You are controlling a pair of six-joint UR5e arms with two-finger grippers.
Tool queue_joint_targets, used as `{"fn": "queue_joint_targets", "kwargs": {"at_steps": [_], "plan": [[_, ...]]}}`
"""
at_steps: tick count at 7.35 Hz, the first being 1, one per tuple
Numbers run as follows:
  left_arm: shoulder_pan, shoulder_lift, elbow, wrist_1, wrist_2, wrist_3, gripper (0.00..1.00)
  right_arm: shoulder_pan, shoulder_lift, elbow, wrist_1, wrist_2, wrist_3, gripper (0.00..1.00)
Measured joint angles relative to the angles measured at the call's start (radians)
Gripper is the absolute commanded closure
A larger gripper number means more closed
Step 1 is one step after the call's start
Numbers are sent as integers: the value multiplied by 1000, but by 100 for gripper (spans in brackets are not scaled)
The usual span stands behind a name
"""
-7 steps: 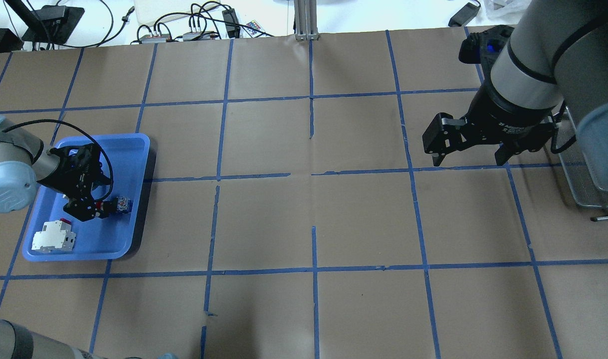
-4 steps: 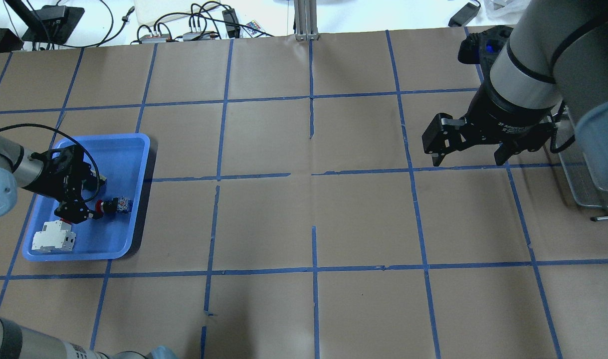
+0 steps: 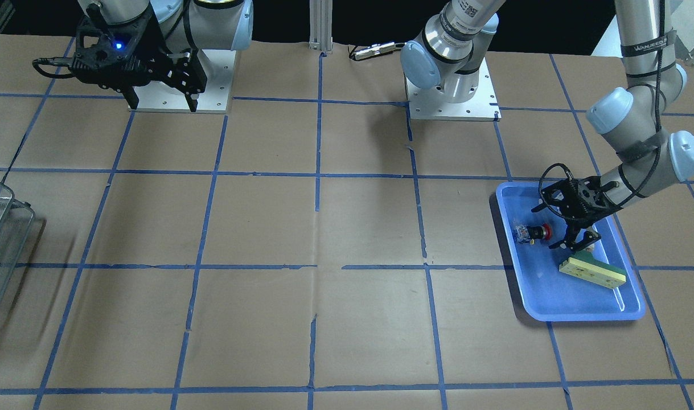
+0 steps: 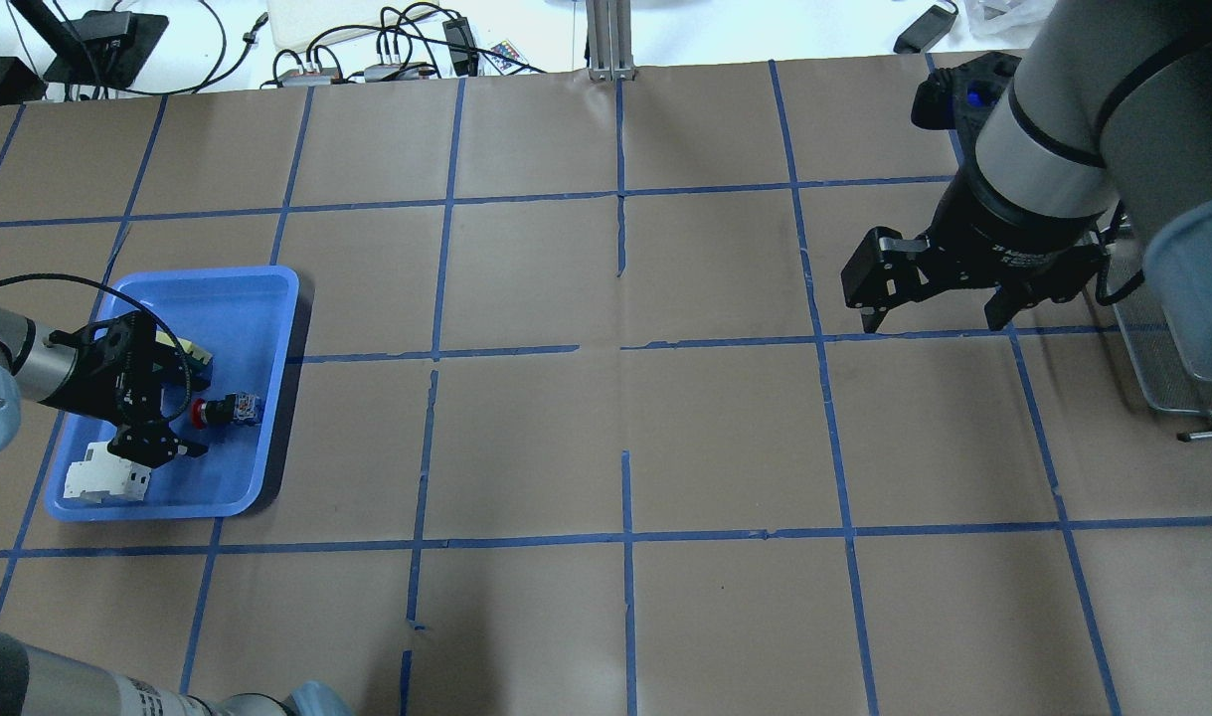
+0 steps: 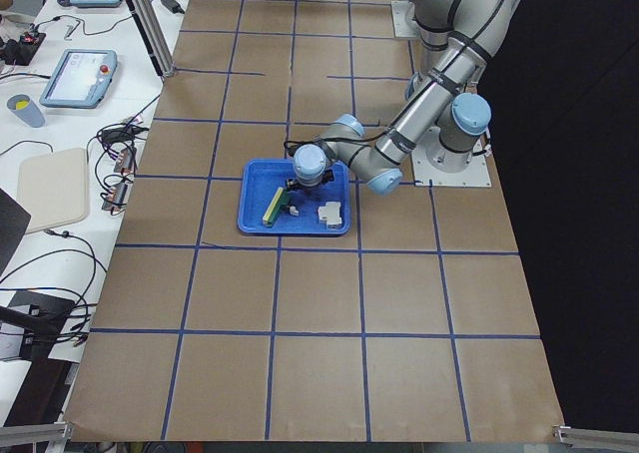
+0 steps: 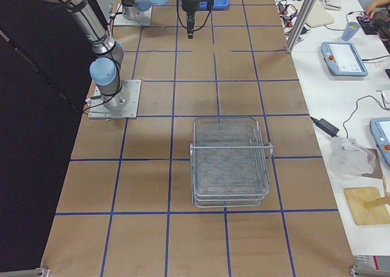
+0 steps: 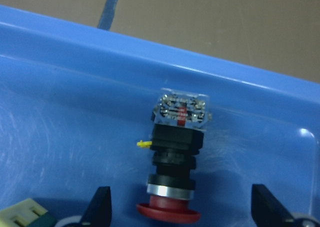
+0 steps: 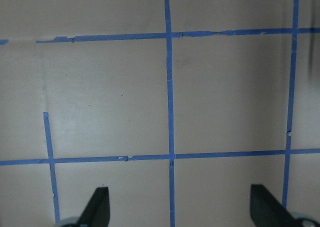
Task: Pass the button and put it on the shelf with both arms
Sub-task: 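Close the left gripper on the red push button's cap end, then lift the push button and carry it toward the table center with left gripper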
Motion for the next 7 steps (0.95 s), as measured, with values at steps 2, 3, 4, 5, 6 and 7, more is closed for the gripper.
{"fn": "queue_joint_targets", "kwargs": {"at_steps": [2,3,4,5,6,7], "plan": [[1,-5,0,10,-1,11,74,-2,0,-3,-9,3,1,0],[0,-5,1,13,-2,15,100,-4,-5,-7,-32,3,2,0],[-2,-4,5,15,-2,17,100,-5,-11,-6,-46,2,0,0],[-13,-1,19,12,-1,18,100,-6,-13,-6,-53,5,-1,0],[-41,5,46,3,-1,15,100,-7,-15,-5,-54,7,-2,0],[-83,19,79,-15,-2,5,100,-6,-15,-3,-51,9,0,0]]}}
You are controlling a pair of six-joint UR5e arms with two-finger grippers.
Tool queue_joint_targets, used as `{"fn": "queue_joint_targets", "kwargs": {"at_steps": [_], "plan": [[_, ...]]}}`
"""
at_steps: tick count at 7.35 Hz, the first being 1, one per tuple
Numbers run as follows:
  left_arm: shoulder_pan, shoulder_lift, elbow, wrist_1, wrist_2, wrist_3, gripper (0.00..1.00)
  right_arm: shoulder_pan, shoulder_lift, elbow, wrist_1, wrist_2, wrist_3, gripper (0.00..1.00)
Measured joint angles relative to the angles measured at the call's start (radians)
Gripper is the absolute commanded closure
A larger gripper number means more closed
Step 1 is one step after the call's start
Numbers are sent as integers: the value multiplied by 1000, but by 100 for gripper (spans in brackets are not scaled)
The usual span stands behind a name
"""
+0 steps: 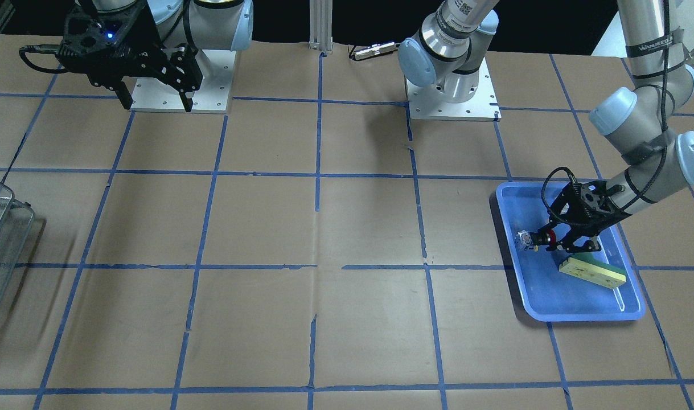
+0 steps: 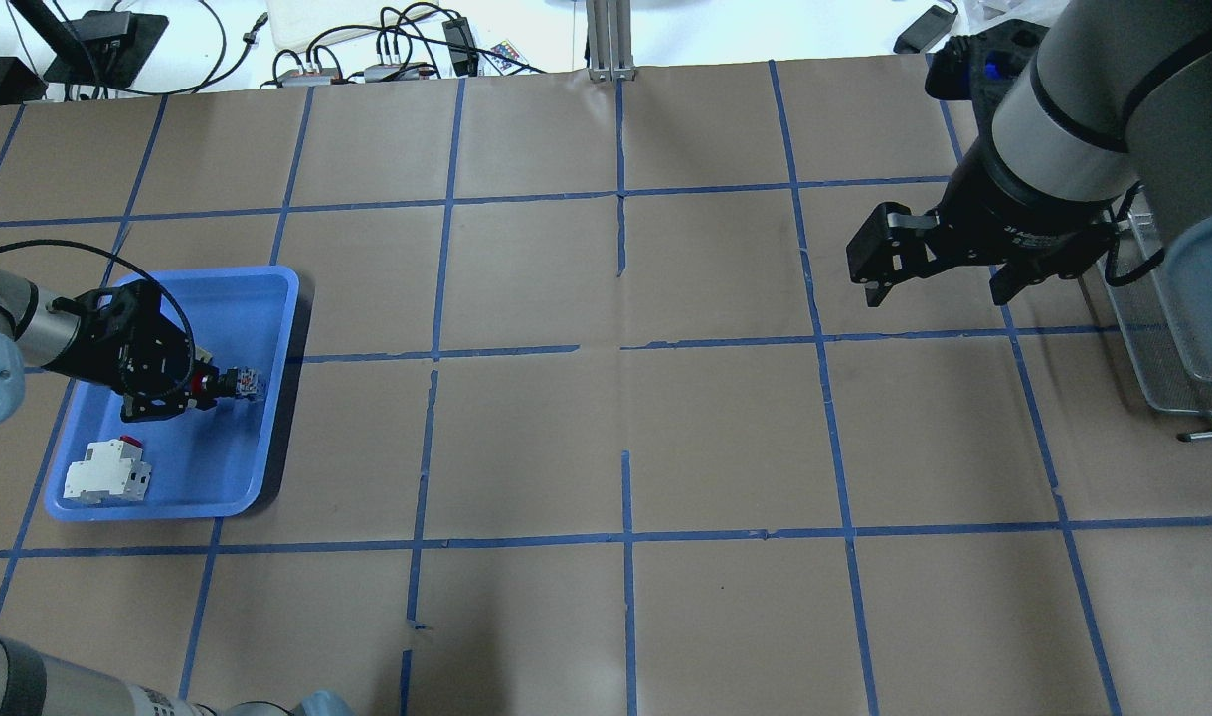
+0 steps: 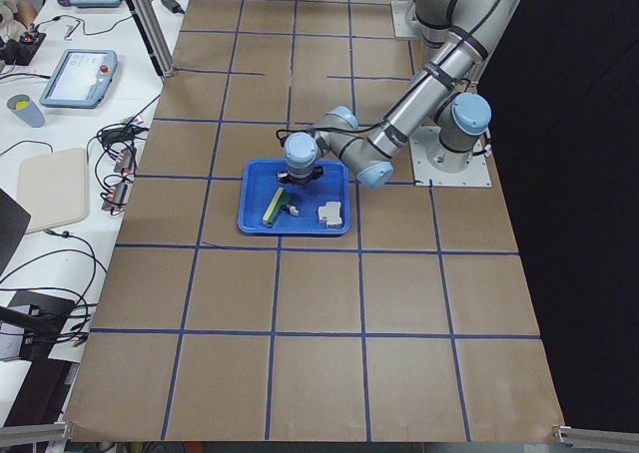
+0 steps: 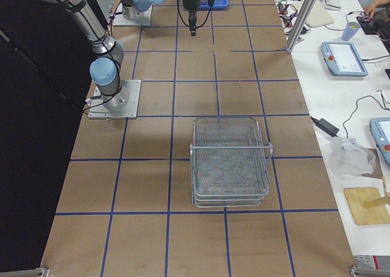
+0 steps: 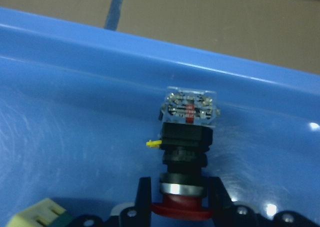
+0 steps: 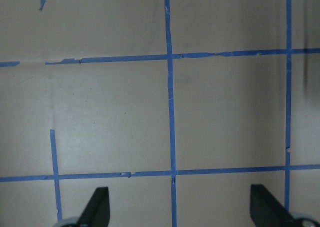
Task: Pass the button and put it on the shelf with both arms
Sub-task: 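Lift the push button and carry it toward the table center with left gripper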
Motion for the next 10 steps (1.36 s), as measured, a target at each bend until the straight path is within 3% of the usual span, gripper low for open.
{"fn": "queue_joint_targets", "kwargs": {"at_steps": [2,5,8,10], "plan": [[-99,36,73,-77,-19,-51,100,2,3,5,5,19,5,0],[-377,59,214,-175,-83,-239,100,-19,7,7,-34,42,13,0],[-600,61,291,-189,-256,-499,100,-71,17,11,-115,42,19,0],[-713,80,343,-205,-372,-622,100,-78,29,15,-137,56,-69,0]]}}
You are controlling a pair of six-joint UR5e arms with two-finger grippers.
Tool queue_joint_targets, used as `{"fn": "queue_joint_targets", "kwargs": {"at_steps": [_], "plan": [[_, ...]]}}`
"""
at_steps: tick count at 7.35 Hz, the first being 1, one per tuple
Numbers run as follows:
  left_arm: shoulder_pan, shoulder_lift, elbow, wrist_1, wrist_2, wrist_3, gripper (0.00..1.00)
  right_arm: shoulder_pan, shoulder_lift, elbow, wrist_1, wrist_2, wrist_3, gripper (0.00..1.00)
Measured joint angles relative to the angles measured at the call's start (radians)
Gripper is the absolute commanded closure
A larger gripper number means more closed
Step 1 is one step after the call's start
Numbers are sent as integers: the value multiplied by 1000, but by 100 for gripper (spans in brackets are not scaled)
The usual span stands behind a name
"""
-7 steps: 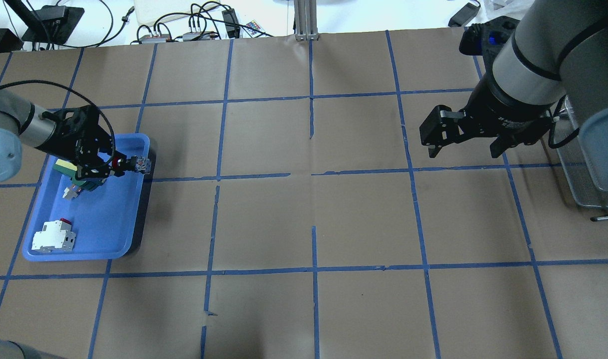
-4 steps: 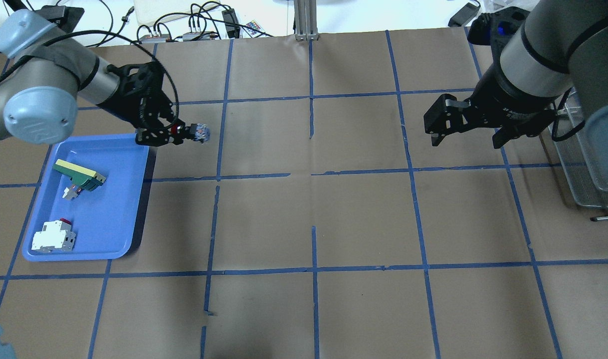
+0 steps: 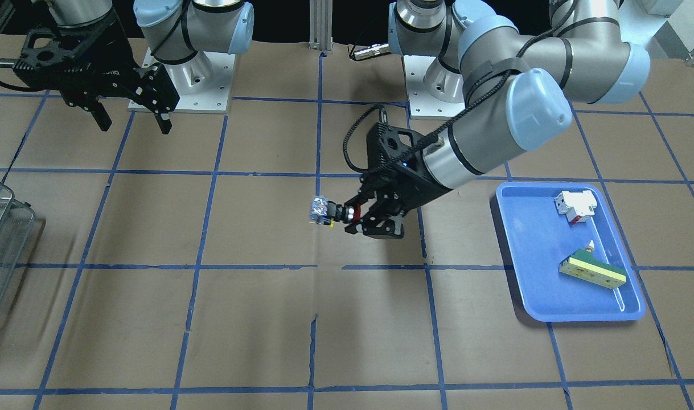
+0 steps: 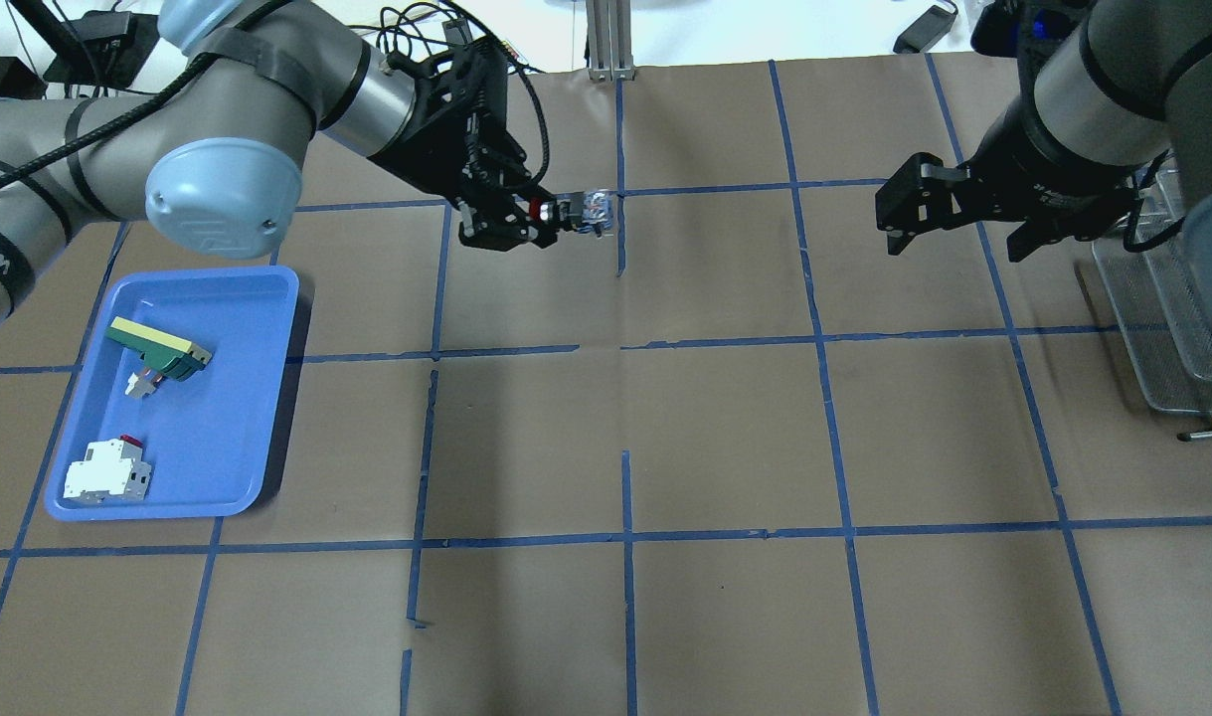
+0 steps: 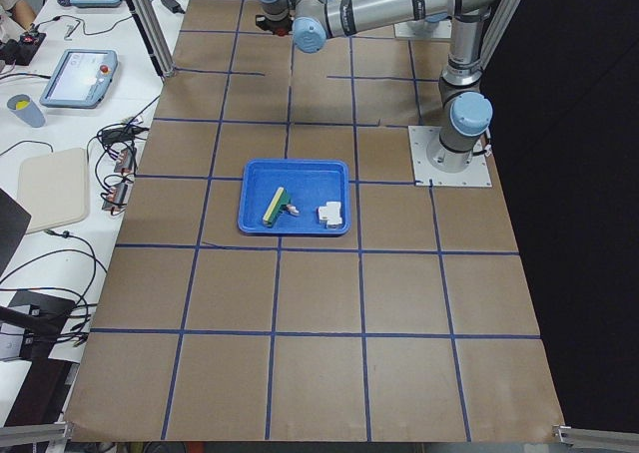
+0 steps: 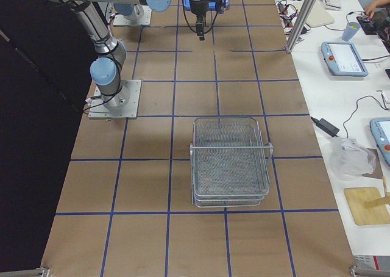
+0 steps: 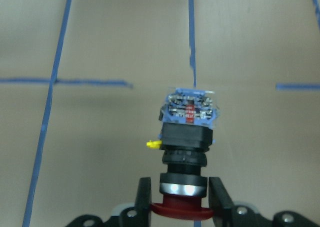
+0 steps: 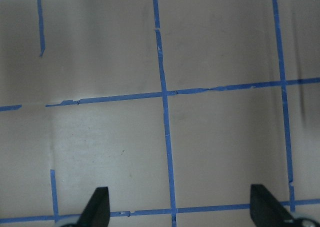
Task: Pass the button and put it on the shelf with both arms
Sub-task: 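Lift the push button and carry it toward the table center with left gripper, then hold the button still with the left gripper while the right gripper approaches it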
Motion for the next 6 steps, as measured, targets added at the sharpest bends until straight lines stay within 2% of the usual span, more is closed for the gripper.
{"fn": "queue_joint_targets", "kwargs": {"at_steps": [2,4,6], "plan": [[-84,32,25,-5,-59,-64,100,-1,18,4,-21,106,-289,0],[-138,70,29,-5,-68,-74,100,-4,26,4,-26,205,-582,0],[-151,91,21,-4,-69,-72,100,-10,26,3,-25,229,-884,0]]}}
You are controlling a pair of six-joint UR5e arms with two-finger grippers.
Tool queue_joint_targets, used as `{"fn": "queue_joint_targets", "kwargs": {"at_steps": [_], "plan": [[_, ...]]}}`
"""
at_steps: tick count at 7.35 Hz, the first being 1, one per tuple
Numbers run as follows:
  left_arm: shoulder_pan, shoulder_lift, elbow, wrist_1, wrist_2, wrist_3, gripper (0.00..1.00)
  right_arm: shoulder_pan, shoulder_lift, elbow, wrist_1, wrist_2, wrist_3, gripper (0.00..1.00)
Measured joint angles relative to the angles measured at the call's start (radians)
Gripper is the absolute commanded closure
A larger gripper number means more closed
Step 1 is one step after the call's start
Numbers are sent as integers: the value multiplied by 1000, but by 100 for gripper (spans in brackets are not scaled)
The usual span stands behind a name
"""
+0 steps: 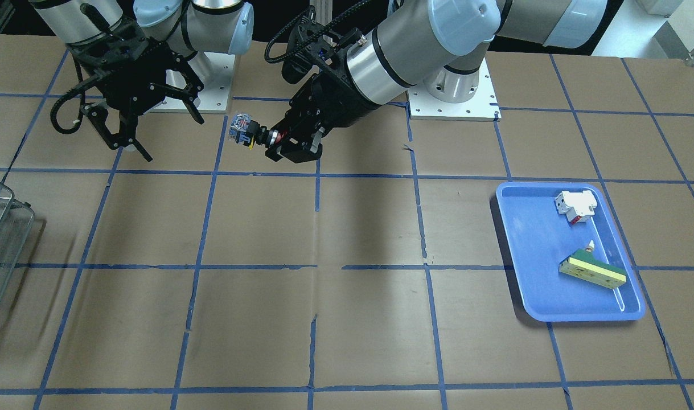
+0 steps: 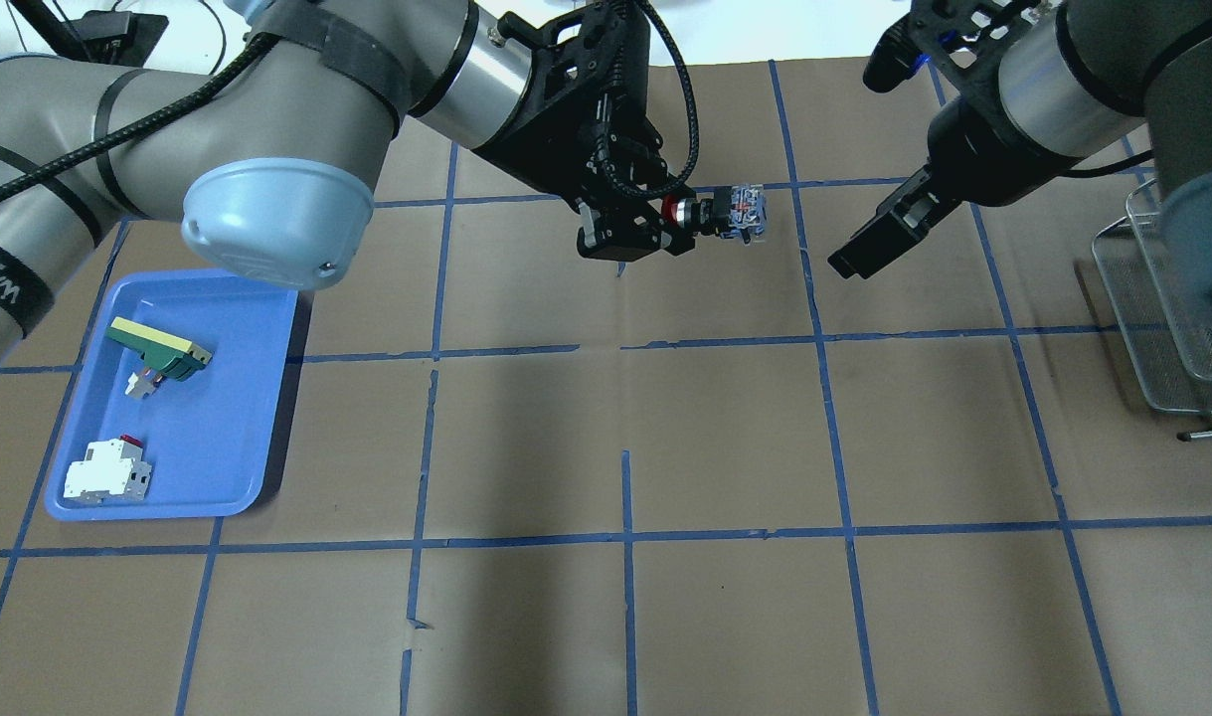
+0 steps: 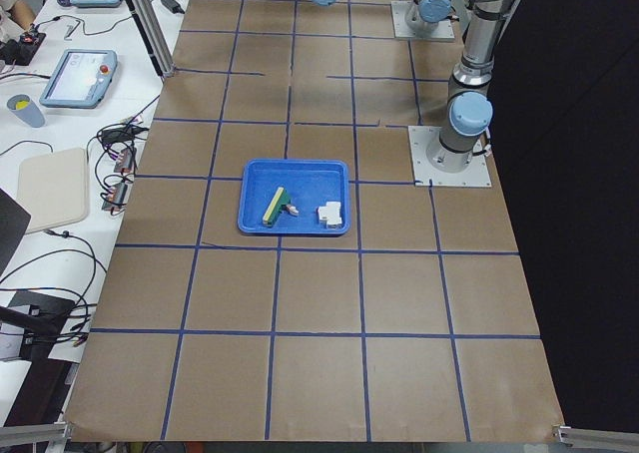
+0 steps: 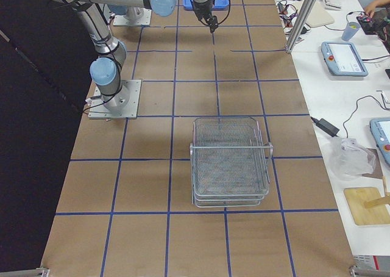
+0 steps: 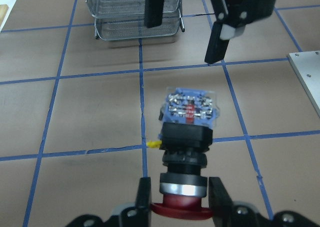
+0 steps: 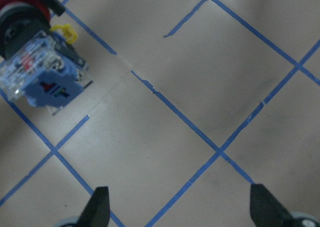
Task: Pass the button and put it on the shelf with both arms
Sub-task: 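Hold the button still with the left gripper while the right gripper approaches it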
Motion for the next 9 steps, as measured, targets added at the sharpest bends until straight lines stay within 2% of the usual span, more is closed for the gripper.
{"fn": "queue_joint_targets", "kwargs": {"at_steps": [2,4,6,9], "plan": [[0,13,-8,1,-1,2,100,-6,-3,0,4,38,-221,0],[-1,24,-11,0,0,2,100,-14,-3,12,9,157,-360,0],[1,30,-10,0,0,2,100,-25,-3,34,12,279,-419,0],[3,31,-11,2,-1,3,100,-30,-8,41,34,382,-432,0]]}}
